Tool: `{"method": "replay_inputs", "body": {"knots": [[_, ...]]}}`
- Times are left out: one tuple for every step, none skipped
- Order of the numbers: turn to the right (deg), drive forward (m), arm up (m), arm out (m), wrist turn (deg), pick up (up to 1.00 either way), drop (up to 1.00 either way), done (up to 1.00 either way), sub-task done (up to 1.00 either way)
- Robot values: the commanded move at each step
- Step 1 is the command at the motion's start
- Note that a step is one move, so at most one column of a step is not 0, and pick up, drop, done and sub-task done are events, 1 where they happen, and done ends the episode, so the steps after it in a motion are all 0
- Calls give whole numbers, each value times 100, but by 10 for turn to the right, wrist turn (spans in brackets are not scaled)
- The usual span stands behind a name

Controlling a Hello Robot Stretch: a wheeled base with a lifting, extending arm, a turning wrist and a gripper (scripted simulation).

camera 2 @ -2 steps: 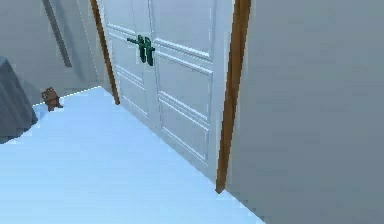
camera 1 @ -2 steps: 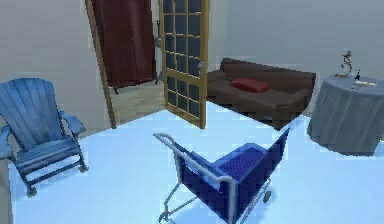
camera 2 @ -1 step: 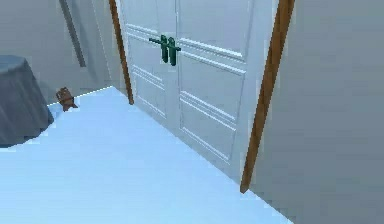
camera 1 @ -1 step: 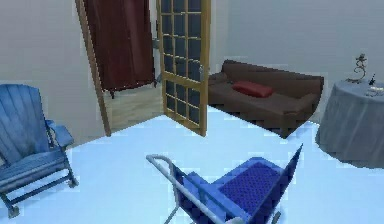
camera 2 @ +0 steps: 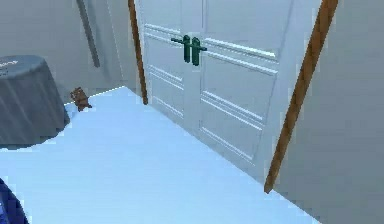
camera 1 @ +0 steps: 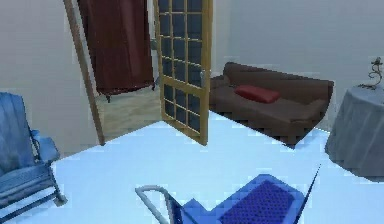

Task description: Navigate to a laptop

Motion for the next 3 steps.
{"method": "replay_inputs", "body": {"knots": [[450, 0, 0, 0, 0, 0, 0, 0, 0], [450, 0, 0, 0, 0, 0, 0, 0, 0], [30, 0, 0, 0, 0, 0, 0, 0, 0]]}}
